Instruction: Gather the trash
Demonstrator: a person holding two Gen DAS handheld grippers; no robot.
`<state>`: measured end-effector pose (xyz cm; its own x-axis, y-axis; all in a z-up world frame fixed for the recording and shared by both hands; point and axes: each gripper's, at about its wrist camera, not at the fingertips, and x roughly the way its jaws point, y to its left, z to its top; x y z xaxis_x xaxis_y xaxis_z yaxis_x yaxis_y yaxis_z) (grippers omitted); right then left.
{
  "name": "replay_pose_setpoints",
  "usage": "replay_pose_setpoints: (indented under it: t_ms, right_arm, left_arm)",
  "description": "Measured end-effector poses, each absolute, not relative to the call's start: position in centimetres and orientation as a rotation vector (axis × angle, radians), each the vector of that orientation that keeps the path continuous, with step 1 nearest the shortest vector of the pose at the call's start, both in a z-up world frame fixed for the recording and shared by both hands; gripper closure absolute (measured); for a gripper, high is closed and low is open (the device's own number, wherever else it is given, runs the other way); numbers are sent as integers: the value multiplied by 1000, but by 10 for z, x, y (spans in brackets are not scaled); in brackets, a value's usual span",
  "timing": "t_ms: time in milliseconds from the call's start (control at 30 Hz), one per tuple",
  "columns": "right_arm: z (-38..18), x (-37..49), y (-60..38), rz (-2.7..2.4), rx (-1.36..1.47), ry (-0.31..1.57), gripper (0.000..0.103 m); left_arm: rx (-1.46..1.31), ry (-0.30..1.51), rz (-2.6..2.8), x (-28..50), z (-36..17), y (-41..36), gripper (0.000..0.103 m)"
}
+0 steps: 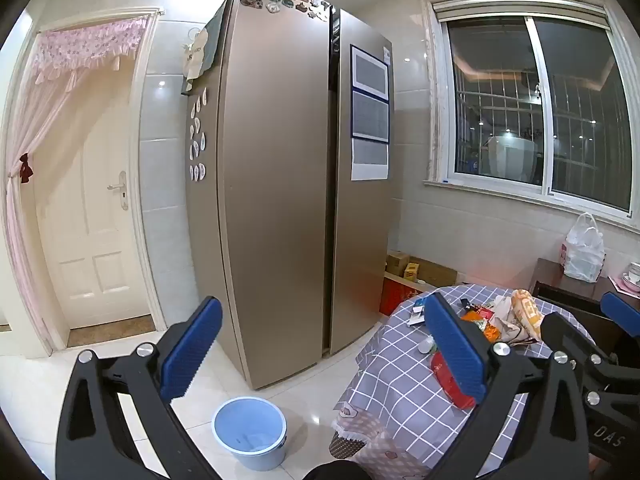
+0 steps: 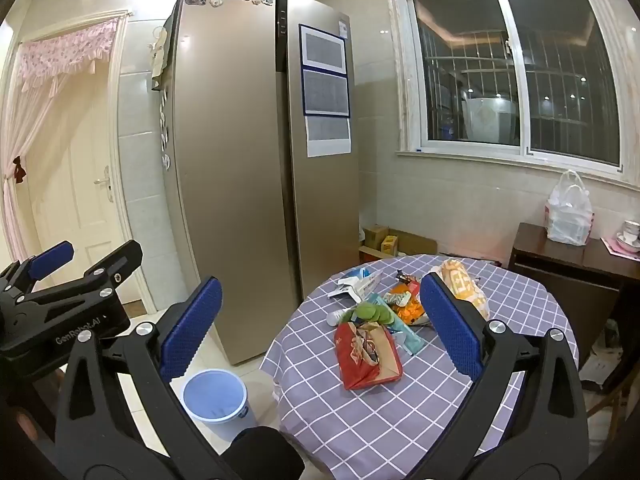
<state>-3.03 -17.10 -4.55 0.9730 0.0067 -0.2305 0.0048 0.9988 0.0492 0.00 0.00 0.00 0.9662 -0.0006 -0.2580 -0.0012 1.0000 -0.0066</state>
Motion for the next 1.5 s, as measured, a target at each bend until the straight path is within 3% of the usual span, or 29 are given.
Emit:
replay_pose_setpoints:
  t_ms: [1500]
  right_arm:
    - [-46,-32,-175,4,59,225,6]
  left_arm:
    - [-4,260,-18,2,-8,-23,4]
